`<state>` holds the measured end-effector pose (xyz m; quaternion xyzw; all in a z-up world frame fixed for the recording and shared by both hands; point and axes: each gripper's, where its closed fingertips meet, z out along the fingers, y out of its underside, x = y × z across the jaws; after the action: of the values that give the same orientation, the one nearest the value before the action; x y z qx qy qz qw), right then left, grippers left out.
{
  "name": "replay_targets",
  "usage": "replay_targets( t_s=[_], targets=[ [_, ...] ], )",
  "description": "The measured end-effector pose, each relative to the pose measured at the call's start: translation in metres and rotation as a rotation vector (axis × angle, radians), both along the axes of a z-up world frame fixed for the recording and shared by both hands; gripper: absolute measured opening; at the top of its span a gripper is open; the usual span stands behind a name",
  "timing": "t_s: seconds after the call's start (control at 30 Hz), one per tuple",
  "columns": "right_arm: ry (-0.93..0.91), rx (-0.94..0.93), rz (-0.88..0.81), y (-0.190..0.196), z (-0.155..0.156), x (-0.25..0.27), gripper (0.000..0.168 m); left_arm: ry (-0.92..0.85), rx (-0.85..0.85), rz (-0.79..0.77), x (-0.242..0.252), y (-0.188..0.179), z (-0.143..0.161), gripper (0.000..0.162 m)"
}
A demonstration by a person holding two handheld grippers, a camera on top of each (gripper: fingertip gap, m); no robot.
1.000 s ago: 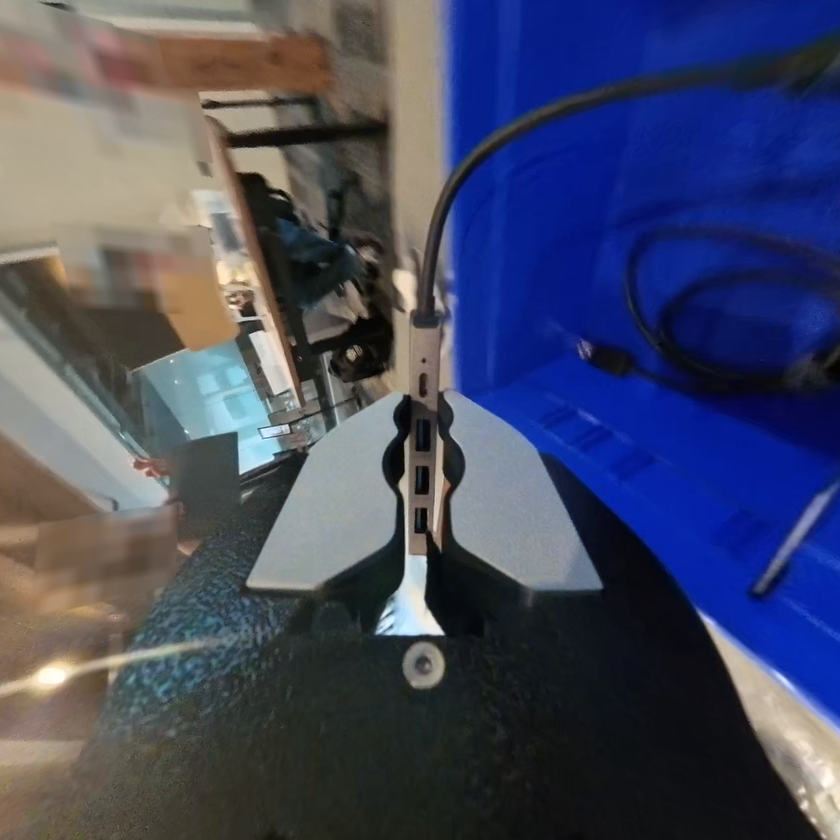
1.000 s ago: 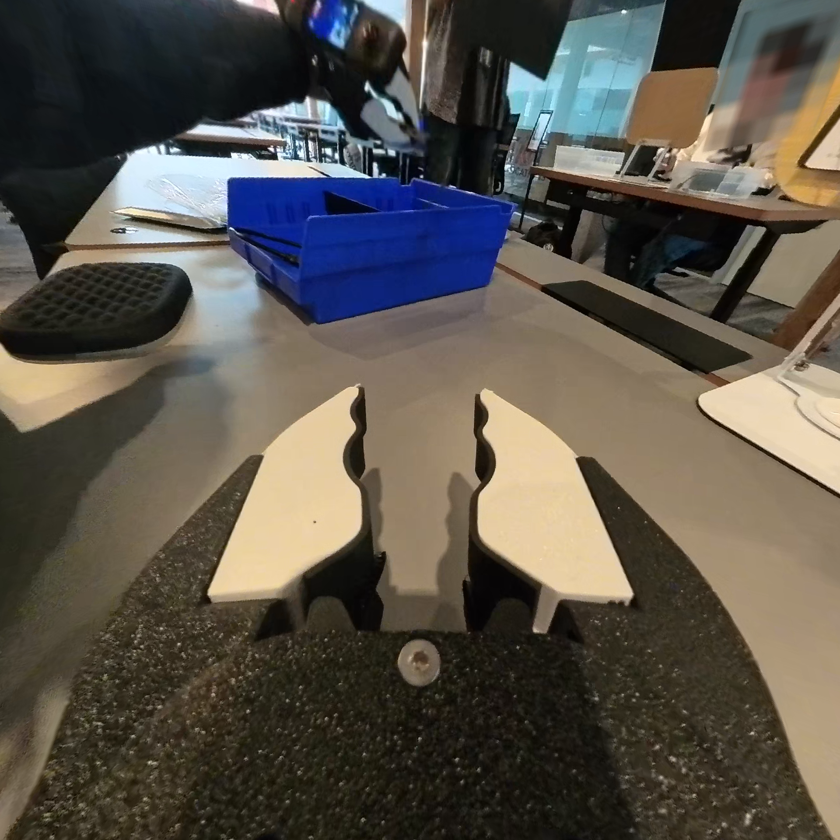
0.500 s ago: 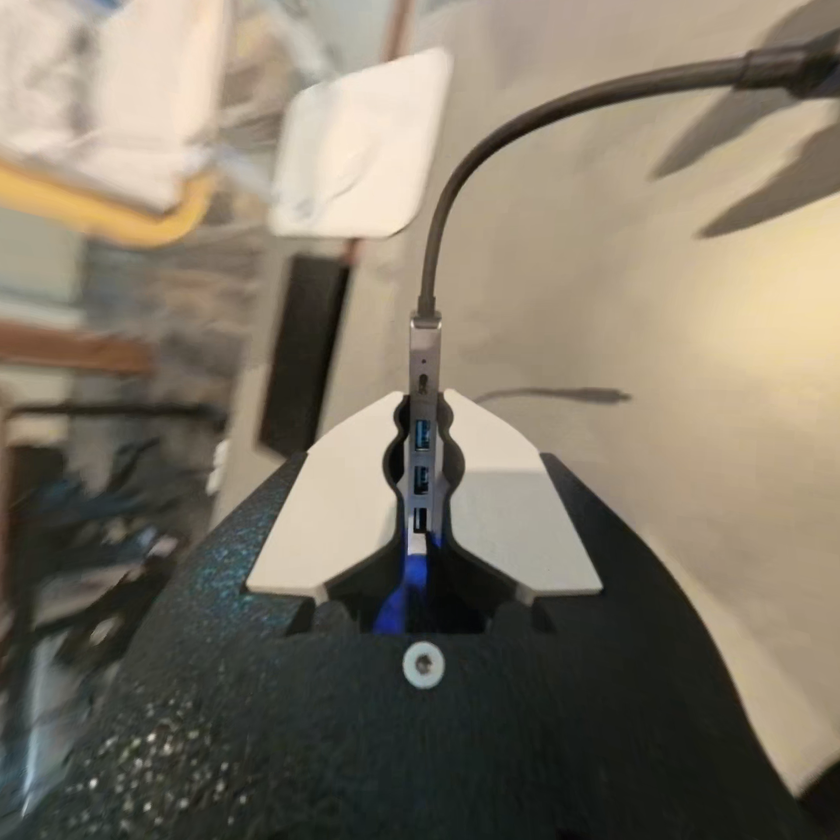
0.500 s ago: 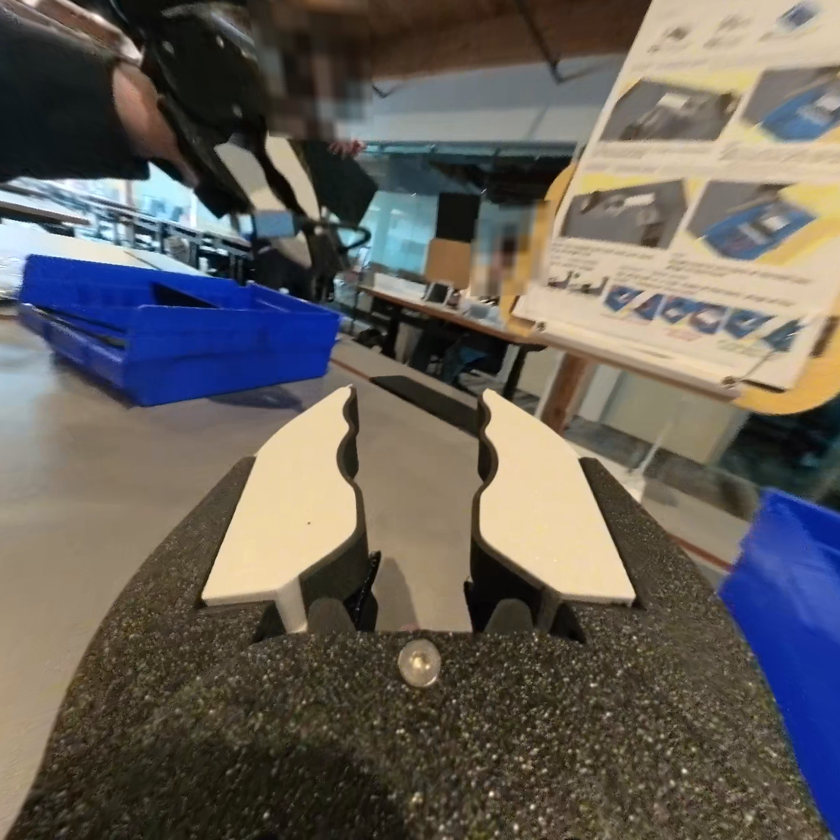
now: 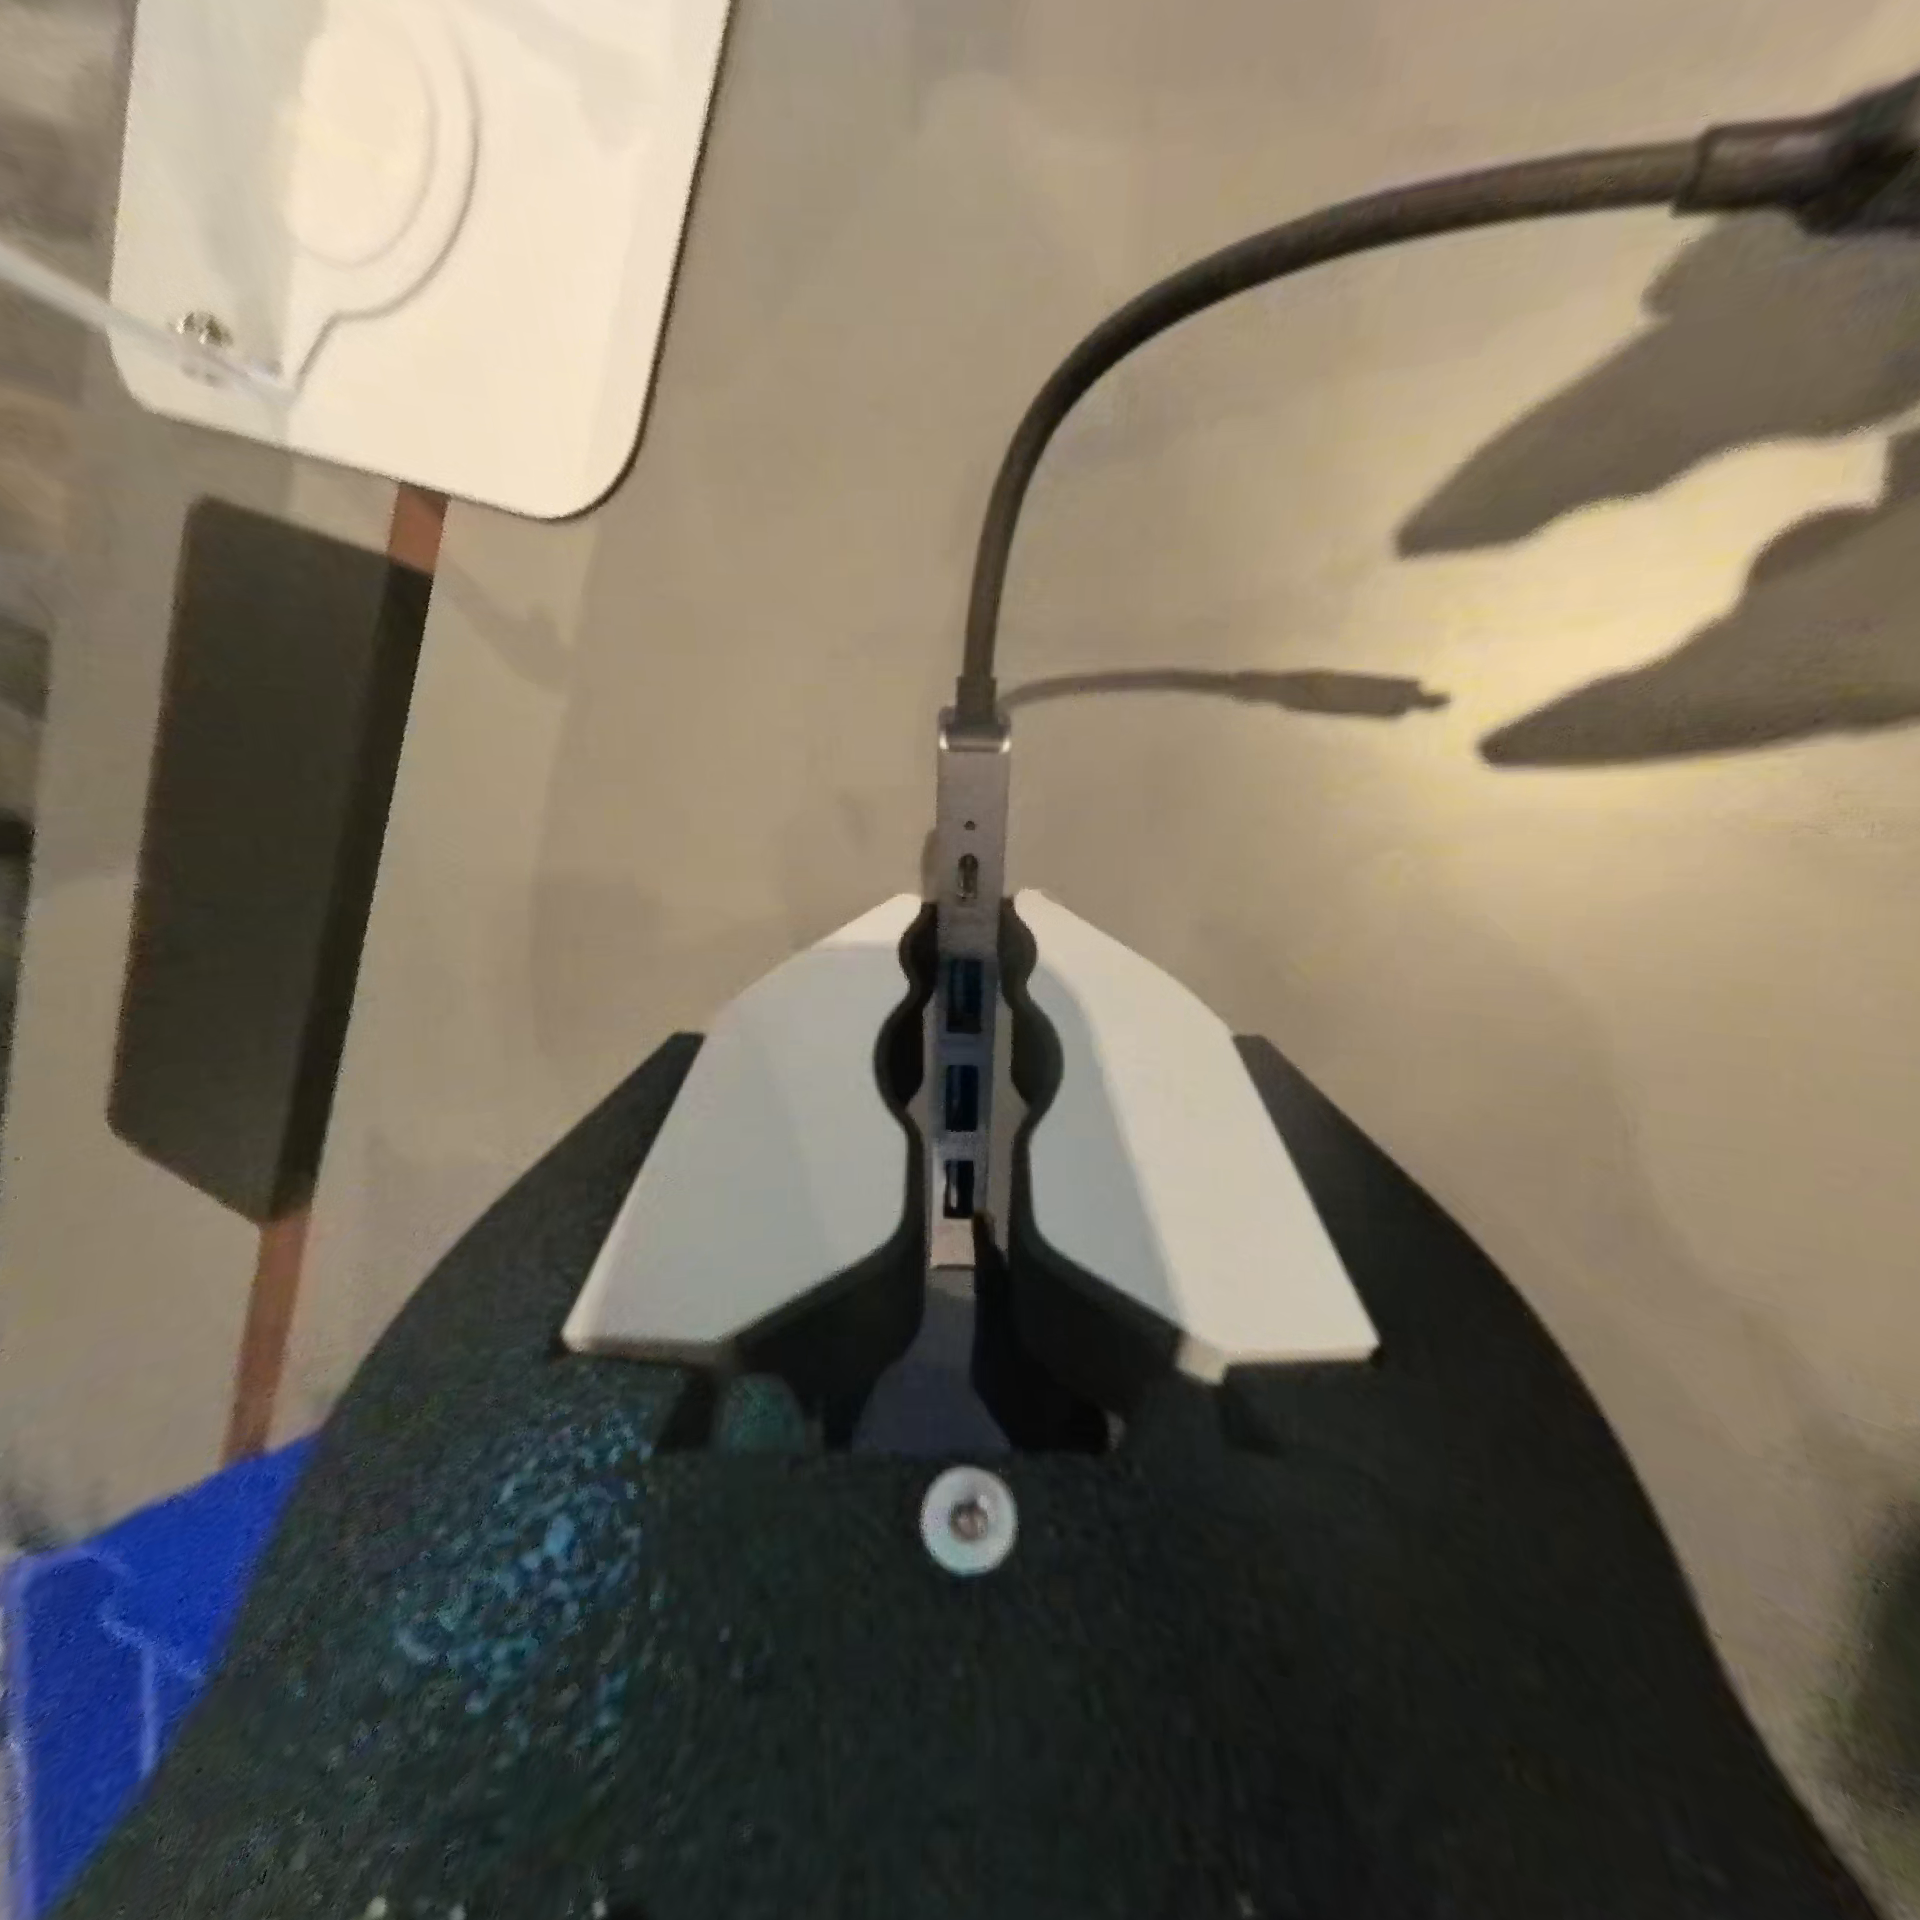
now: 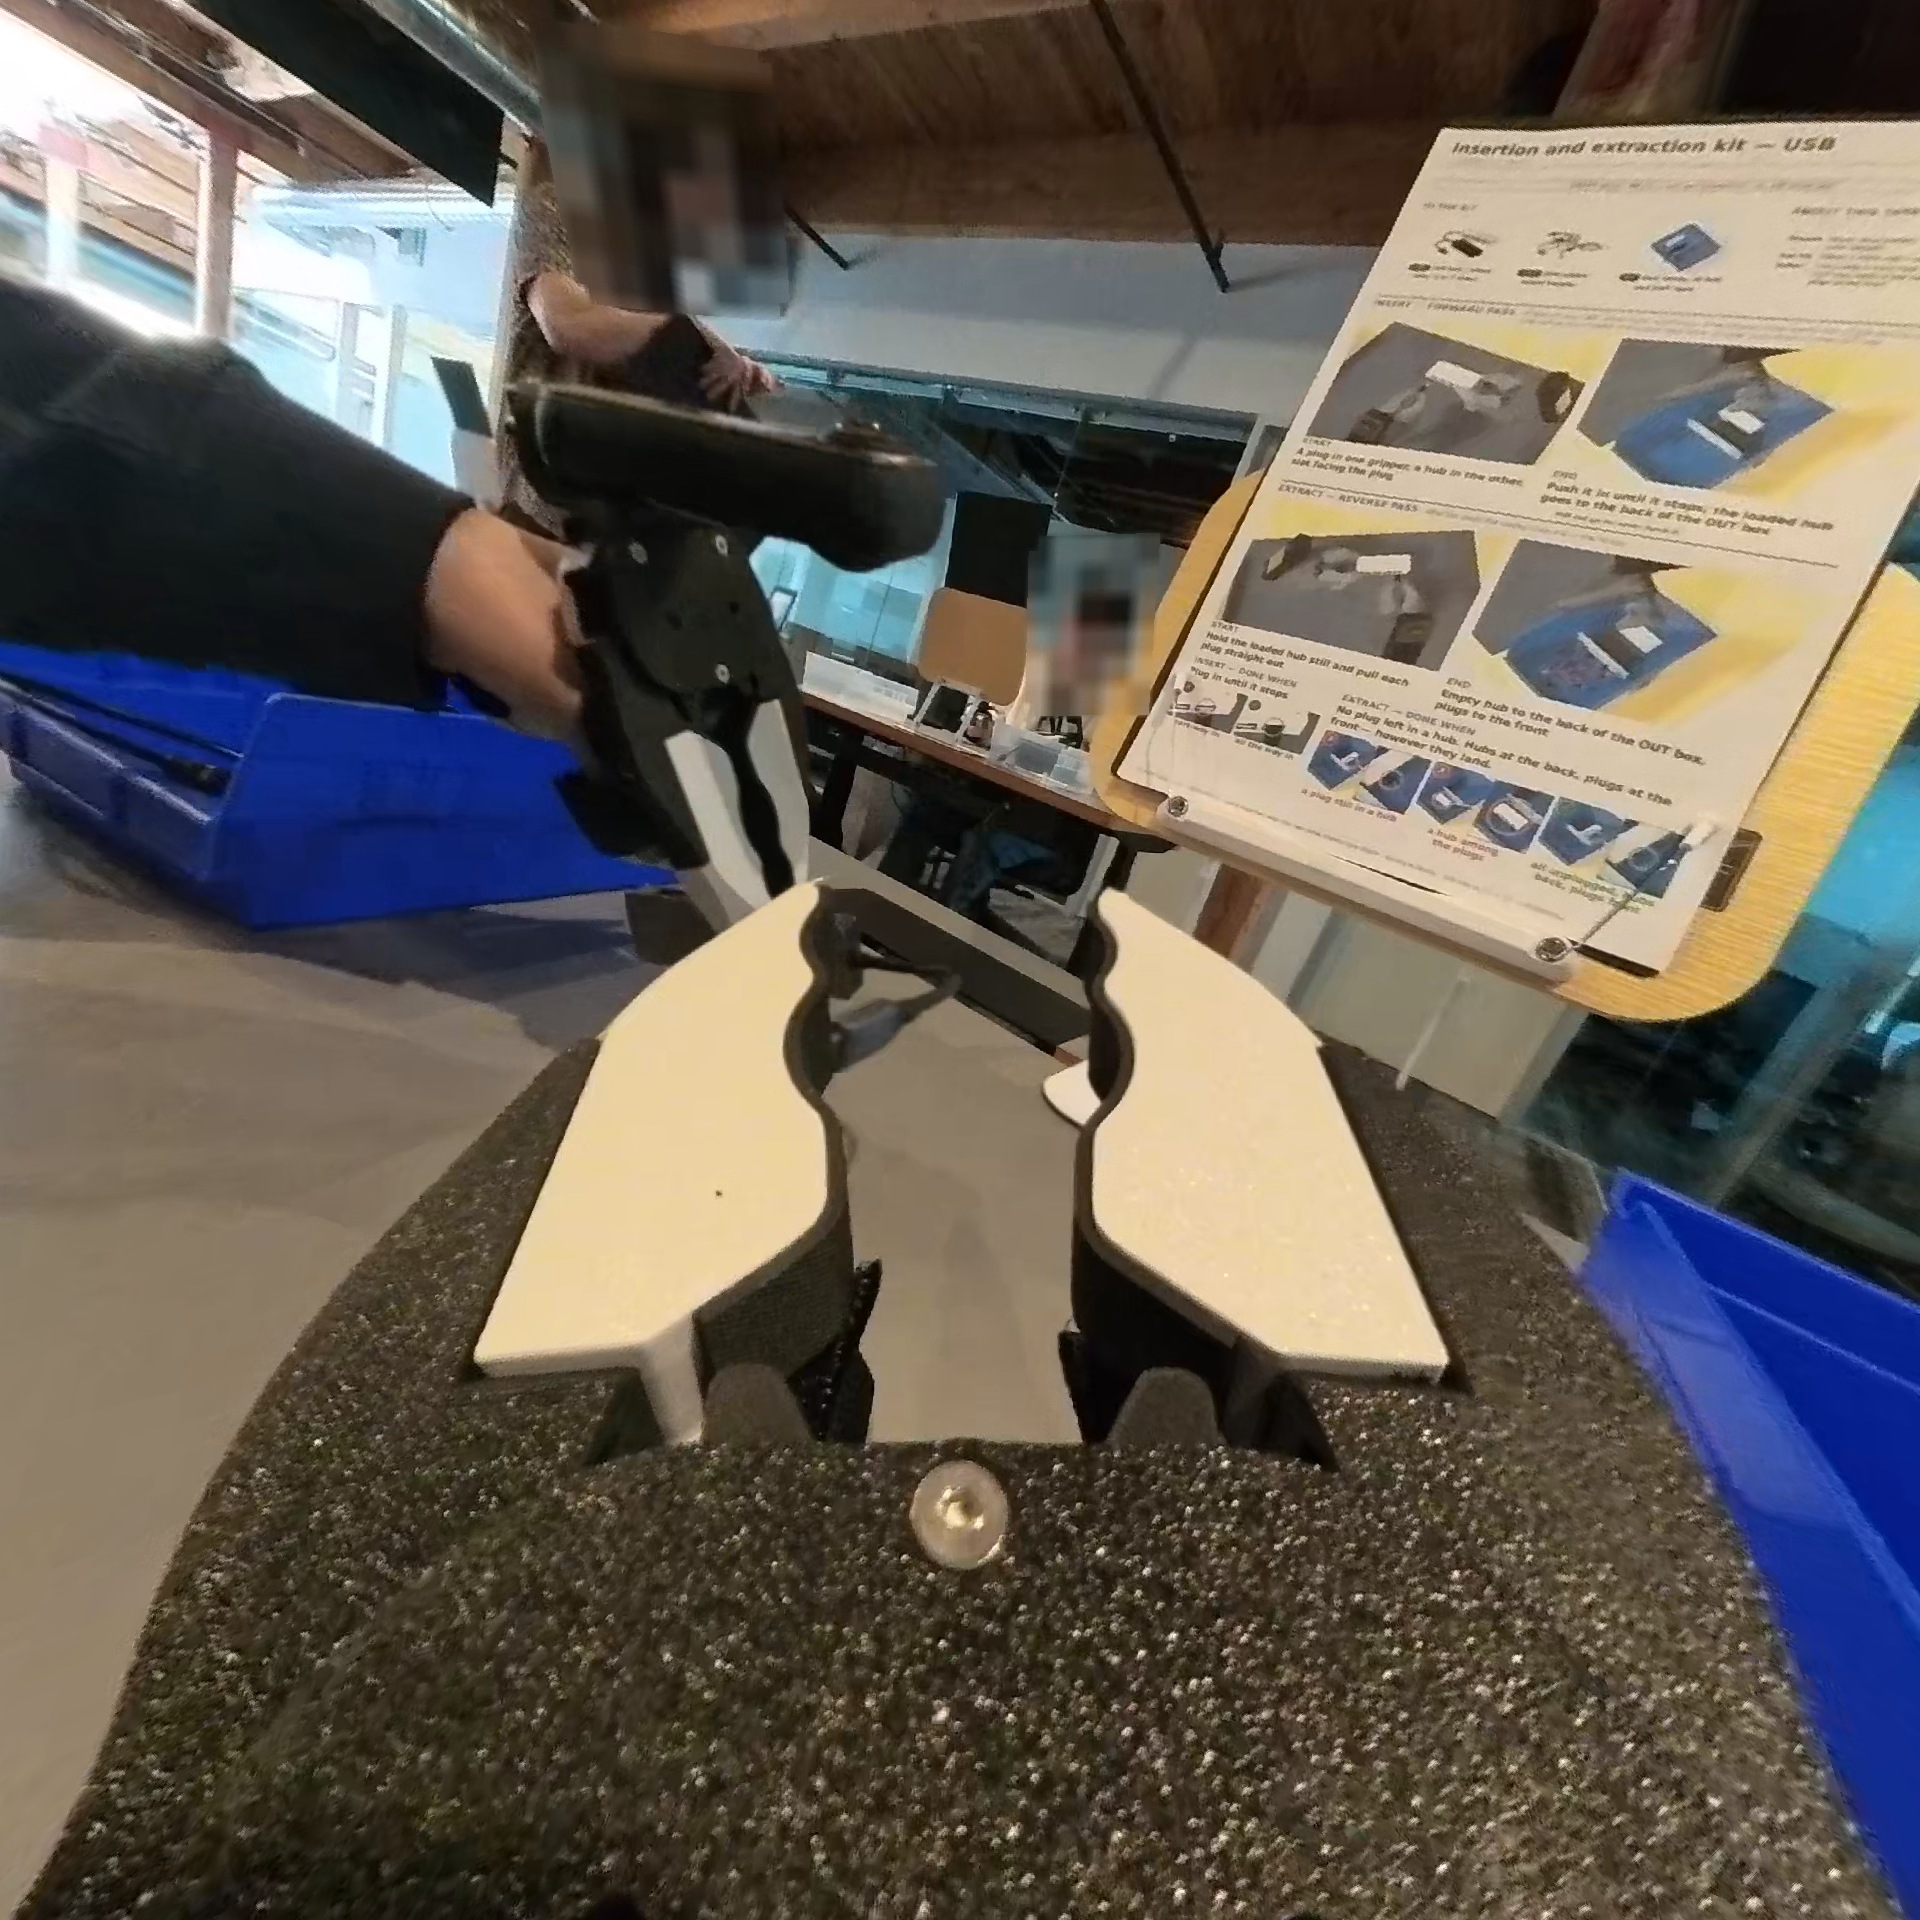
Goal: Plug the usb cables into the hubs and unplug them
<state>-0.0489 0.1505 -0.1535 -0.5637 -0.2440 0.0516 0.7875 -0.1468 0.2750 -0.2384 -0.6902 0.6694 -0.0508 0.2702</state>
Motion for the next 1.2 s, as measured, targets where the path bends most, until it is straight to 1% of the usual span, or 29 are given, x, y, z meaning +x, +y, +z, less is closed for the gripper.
replay_targets(
  t_s=[0.03,0.17,0.37,0.5,1.07,1.17,1.2],
  targets=[
    [0.0,-0.005,0.005,0.0,-0.001,-0.001,0.044,-0.01,-0.007,0.035,0.001,0.002,-0.001,0.011],
    [-0.006,-0.022,0.024,0.002,-0.006,-0.005,0.043,-0.054,0.001,0.082,0.005,0.003,-0.005,0.011],
    [-0.056,-0.019,0.033,0.001,-0.01,-0.012,0.042,-0.017,0.028,0.062,0.004,-0.003,-0.021,0.012],
    [-0.057,-0.03,0.046,0.001,-0.012,-0.015,0.042,-0.006,0.03,0.06,0.004,-0.003,-0.027,0.012],
    [-0.029,-0.079,0.07,0.005,-0.019,-0.017,0.042,0.021,0.039,0.064,0.002,-0.001,-0.04,0.012],
    [-0.026,-0.084,0.073,0.005,-0.019,-0.017,0.042,-0.011,0.061,0.061,0.006,-0.001,-0.038,0.013],
    [-0.025,-0.084,0.075,0.005,-0.019,-0.017,0.042,-0.036,0.076,0.067,0.008,0.0,-0.034,0.016]
  ],
)
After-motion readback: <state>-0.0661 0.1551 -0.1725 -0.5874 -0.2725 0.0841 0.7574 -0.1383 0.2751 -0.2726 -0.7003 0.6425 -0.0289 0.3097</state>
